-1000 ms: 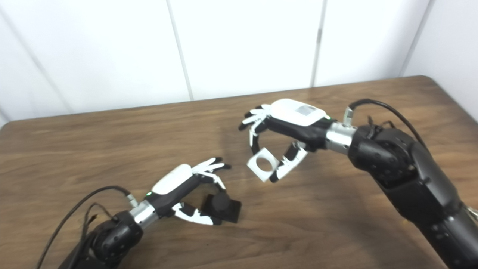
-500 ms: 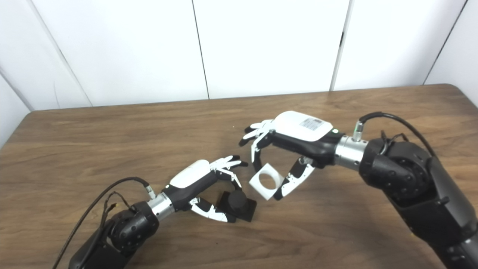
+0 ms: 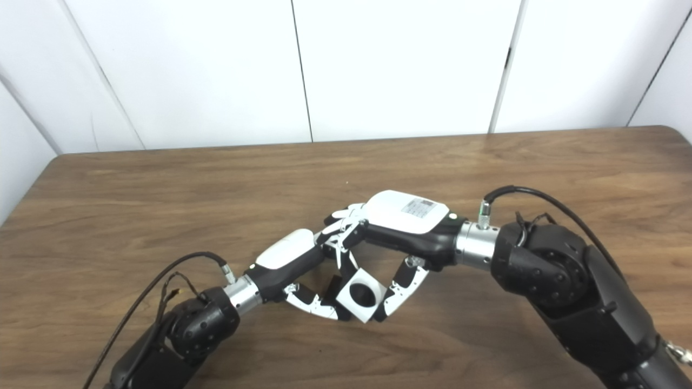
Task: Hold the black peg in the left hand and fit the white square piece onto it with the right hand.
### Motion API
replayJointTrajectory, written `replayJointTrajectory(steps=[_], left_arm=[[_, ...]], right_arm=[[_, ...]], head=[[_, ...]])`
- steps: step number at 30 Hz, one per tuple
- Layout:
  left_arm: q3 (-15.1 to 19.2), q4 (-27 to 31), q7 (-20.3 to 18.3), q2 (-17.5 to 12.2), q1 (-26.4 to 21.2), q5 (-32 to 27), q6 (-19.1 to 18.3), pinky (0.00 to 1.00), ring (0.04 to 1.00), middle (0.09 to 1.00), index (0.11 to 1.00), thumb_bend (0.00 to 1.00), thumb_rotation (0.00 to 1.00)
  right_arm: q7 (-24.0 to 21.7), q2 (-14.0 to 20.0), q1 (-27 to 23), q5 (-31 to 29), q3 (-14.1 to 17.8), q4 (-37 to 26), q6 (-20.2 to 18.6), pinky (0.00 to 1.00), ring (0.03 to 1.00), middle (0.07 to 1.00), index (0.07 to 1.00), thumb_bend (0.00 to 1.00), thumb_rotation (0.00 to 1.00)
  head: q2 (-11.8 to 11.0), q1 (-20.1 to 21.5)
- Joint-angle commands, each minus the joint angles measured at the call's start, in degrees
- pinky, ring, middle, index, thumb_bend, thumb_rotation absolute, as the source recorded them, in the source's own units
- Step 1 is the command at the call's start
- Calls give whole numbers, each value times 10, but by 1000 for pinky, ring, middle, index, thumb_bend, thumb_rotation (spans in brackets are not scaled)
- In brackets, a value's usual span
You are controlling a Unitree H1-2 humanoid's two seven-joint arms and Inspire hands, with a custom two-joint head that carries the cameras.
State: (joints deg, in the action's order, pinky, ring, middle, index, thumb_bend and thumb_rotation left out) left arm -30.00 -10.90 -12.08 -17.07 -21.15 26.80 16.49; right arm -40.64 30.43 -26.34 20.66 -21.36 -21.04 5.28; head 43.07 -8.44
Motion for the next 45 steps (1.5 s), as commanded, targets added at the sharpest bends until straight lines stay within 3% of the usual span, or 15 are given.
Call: replayJointTrajectory(steps=[1, 20, 45], left_arm=[[-24, -28, -33, -3, 12, 54, -37, 988, 1000, 942, 495, 517, 85], [-25, -26, -29, -1, 17, 56, -35, 984, 1000, 940, 494, 516, 87], [-26, -14, -34, -1, 19, 53, -44, 989, 1000, 942, 495, 517, 86]], right_arm=[[8, -5, -22, -2, 8, 3, 6, 937, 925, 845, 479, 523, 139], [17, -38, -35, 0, 11, 61, 15, 938, 920, 845, 479, 522, 137], [26, -54, -25, 26, 4, 133, 15, 939, 914, 843, 479, 523, 135]], head=[[1, -1], [4, -3], [12, -4]])
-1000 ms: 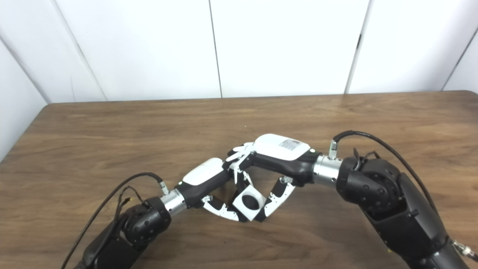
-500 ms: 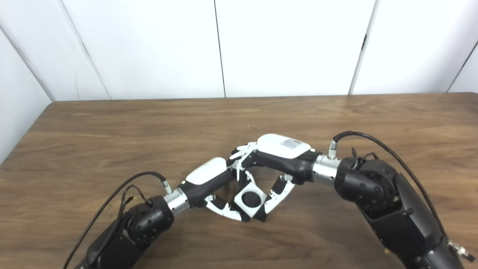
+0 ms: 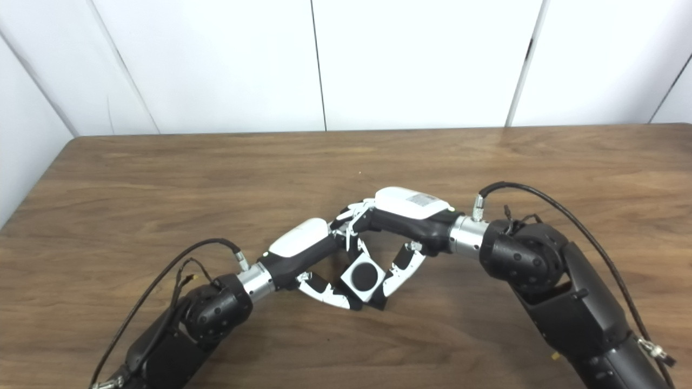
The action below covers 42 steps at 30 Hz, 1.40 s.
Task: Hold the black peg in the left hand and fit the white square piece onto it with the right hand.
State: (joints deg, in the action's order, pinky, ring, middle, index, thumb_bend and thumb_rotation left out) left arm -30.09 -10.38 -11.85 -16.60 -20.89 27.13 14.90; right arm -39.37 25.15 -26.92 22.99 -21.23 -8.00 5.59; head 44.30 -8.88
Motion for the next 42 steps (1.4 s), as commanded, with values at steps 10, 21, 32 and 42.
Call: replayJointTrajectory(steps=[10, 21, 32, 42], left_arm=[[-26, -14, -38, -9, 15, 51, -35, 982, 1000, 939, 495, 516, 87], [-25, -15, -35, -9, 14, 48, -32, 978, 1000, 939, 495, 517, 85], [-25, -10, -41, -11, 15, 47, -39, 982, 1000, 943, 495, 517, 86], [-25, -10, -43, -12, 15, 47, -42, 985, 1000, 942, 495, 517, 85]], right_arm=[[19, 2, -19, 7, -1, 24, 12, 937, 913, 841, 480, 523, 134], [-4, 19, -23, 40, -8, 3, -21, 814, 935, 952, 859, 929, 279], [-16, 22, -24, 46, -10, -6, -35, 807, 934, 949, 873, 937, 273], [-14, 33, -36, 28, 12, -10, -34, 828, 935, 935, 854, 924, 267]], head=[[2, 0], [3, 2], [5, 2], [3, 14]])
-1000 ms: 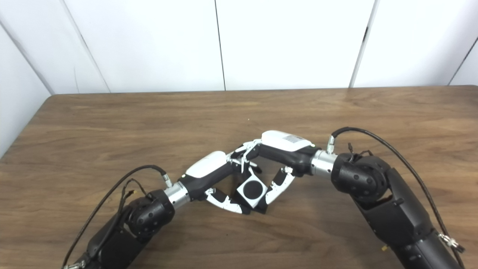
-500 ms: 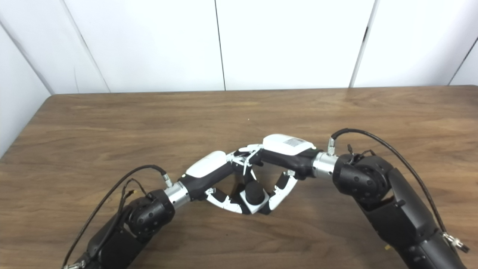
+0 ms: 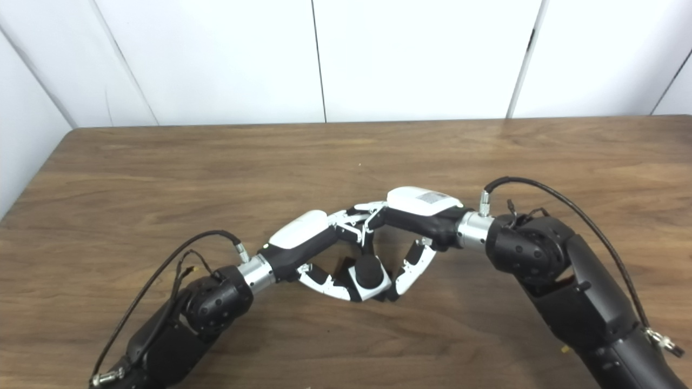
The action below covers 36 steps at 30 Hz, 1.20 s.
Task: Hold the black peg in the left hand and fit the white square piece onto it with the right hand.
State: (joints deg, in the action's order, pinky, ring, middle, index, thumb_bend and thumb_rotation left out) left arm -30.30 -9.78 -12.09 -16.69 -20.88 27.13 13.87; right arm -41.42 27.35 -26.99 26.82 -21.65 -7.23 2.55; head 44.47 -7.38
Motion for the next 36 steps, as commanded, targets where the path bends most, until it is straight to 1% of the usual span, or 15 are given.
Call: replayJointTrajectory(steps=[1, 4, 7, 10, 17, 20, 22, 25, 29, 32, 33, 36], left_arm=[[-23, -17, -41, -11, 15, 47, -32, 987, 1000, 942, 495, 517, 85], [-22, -20, -40, -11, 14, 45, -28, 989, 1000, 942, 495, 518, 84], [-23, -21, -38, -11, 14, 46, -25, 983, 1000, 940, 495, 518, 84], [-23, -22, -39, -13, 13, 47, -24, 979, 1000, 940, 495, 517, 86], [-23, -18, -42, -17, 15, 46, -26, 985, 1000, 942, 495, 517, 86], [-22, -17, -41, -19, 16, 46, -24, 983, 1000, 942, 495, 517, 85], [-21, -18, -39, -20, 18, 45, -23, 981, 1000, 941, 495, 518, 84], [-21, -19, -37, -21, 19, 44, -19, 975, 1000, 940, 495, 518, 84], [-20, -19, -38, -22, 21, 41, -19, 977, 1000, 939, 495, 518, 83], [-19, -21, -36, -23, 22, 41, -16, 980, 1000, 940, 495, 518, 82], [-19, -22, -35, -23, 22, 41, -15, 979, 1000, 939, 495, 518, 82], [-18, -22, -31, -25, 23, 43, -11, 977, 1000, 937, 495, 518, 83]], right_arm=[[6, 11, -36, -12, 18, -18, -3, 824, 935, 934, 852, 923, 268], [0, 17, -43, -19, 28, -22, -17, 820, 938, 929, 846, 907, 261], [-9, 26, -52, -32, 38, -22, -29, 809, 936, 914, 816, 895, 220], [-9, 32, -54, -37, 44, -19, -31, 791, 930, 909, 789, 887, 216], [7, 39, -50, -55, 69, -11, -29, 753, 895, 899, 768, 887, 160], [21, 37, -41, -58, 81, -4, -23, 712, 864, 893, 770, 890, 163], [29, 36, -33, -60, 89, -6, -32, 707, 861, 894, 773, 883, 158], [49, 30, -13, -70, 108, -8, -42, 708, 863, 890, 777, 866, 140], [93, 15, 24, -73, 136, -11, -46, 707, 854, 874, 776, 835, 152], [130, -3, 49, -62, 151, -14, -58, 740, 857, 869, 784, 782, 168], [138, -6, 53, -60, 153, -14, -60, 747, 856, 868, 785, 772, 173], [181, -28, 77, -53, 166, -12, -64, 776, 857, 864, 785, 742, 202]], head=[[1, 1], [-1, 2], [-2, 5], [-2, 7], [-3, 15], [-4, 19], [-5, 23], [-6, 29], [-8, 37], [-10, 45], [-10, 45], [-12, 52]])
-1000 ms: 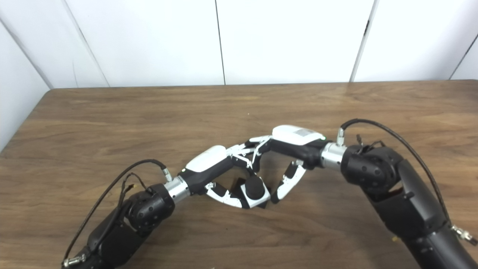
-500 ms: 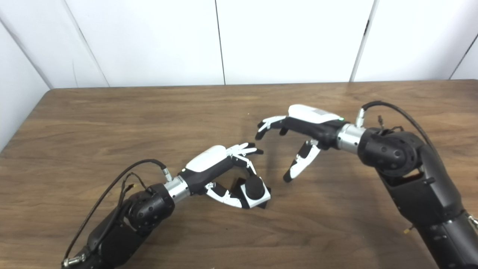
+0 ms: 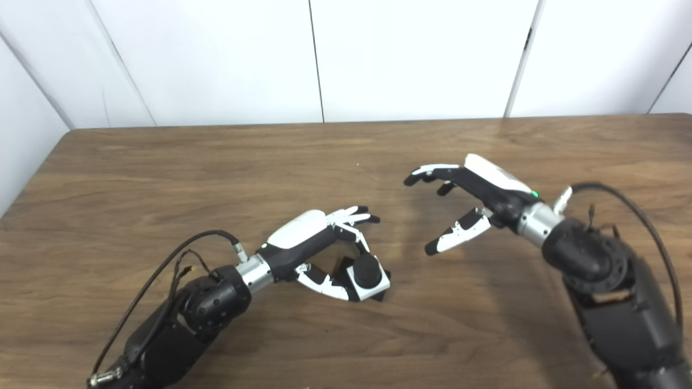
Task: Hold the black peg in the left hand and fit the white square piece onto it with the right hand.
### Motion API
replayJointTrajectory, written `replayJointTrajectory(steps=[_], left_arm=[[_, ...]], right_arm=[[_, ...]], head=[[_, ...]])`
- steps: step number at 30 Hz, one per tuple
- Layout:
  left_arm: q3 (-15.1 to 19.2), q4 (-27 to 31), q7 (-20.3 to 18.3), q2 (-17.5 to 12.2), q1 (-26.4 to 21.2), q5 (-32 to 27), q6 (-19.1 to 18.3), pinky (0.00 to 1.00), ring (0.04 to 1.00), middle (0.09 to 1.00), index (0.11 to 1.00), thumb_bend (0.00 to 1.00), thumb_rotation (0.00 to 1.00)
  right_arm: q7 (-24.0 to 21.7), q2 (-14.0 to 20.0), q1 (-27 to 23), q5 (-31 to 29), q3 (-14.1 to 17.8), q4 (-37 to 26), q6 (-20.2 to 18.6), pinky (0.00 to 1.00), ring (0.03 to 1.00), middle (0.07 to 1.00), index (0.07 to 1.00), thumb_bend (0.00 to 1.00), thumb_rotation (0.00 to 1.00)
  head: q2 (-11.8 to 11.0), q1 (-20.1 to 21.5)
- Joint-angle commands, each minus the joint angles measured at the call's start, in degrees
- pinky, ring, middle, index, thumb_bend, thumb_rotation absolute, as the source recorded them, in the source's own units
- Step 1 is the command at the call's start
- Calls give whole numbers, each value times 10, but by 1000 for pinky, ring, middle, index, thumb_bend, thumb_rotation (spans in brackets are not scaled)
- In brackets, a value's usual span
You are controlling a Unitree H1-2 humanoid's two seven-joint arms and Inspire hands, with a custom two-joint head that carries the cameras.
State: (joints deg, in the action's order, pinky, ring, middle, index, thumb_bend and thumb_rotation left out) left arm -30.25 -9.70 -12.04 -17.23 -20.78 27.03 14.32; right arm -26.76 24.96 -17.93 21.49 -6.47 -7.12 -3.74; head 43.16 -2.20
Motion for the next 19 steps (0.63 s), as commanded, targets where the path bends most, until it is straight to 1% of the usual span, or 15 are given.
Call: replayJointTrajectory(steps=[1, 5, 8, 9, 10, 11, 13, 15, 16, 18, 19], left_arm=[[-17, -23, -31, -20, 23, 43, -16, 976, 1000, 937, 495, 518, 83], [-12, -20, -25, -22, 28, 40, -12, 961, 994, 927, 496, 518, 82], [-9, -14, -23, -24, 33, 41, -12, 948, 992, 925, 498, 518, 83], [-6, -7, -23, -25, 36, 41, -17, 946, 992, 926, 542, 590, 127], [-2, 0, -23, -26, 39, 40, -21, 941, 992, 927, 656, 764, 232], [0, 4, -23, -26, 41, 40, -24, 939, 992, 927, 699, 825, 267], [9, 23, -27, -29, 51, 37, -41, 944, 997, 936, 802, 886, 318], [22, 40, -26, -29, 62, 28, -53, 948, 1000, 942, 864, 914, 340], [29, 46, -24, -28, 68, 23, -57, 935, 997, 945, 910, 941, 364], [48, 54, -15, -24, 81, 7, -58, 915, 991, 945, 950, 967, 386], [58, 53, -7, -21, 87, -1, -50, 900, 989, 943, 955, 967, 398]], right_arm=[[47, -13, -6, 3, 18, -14, -5, 782, 857, 863, 784, 738, 206], [90, -40, 17, 16, 27, -20, -13, 799, 861, 870, 789, 713, 209], [109, -51, 28, 22, 29, -22, -19, 816, 870, 877, 794, 703, 216], [116, -57, 33, 22, 30, -24, -19, 819, 872, 877, 795, 703, 215], [121, -62, 38, 20, 30, -25, -19, 821, 875, 879, 796, 703, 203], [125, -65, 41, 19, 30, -25, -18, 820, 876, 879, 797, 703, 196], [136, -74, 50, 20, 29, -28, -19, 814, 873, 875, 794, 709, 192], [146, -83, 58, 22, 28, -30, -21, 814, 872, 874, 793, 713, 194], [151, -86, 61, 23, 28, -32, -22, 814, 869, 871, 792, 713, 200], [162, -95, 67, 24, 27, -33, -19, 810, 864, 865, 790, 712, 200], [168, -100, 70, 22, 28, -32, -14, 802, 861, 862, 789, 707, 195]], head=[[0, 3], [-3, 14], [-5, 17], [-6, 20], [-8, 21], [-9, 22], [-11, 24], [-15, 28], [-15, 29], [-17, 31], [-18, 32]])
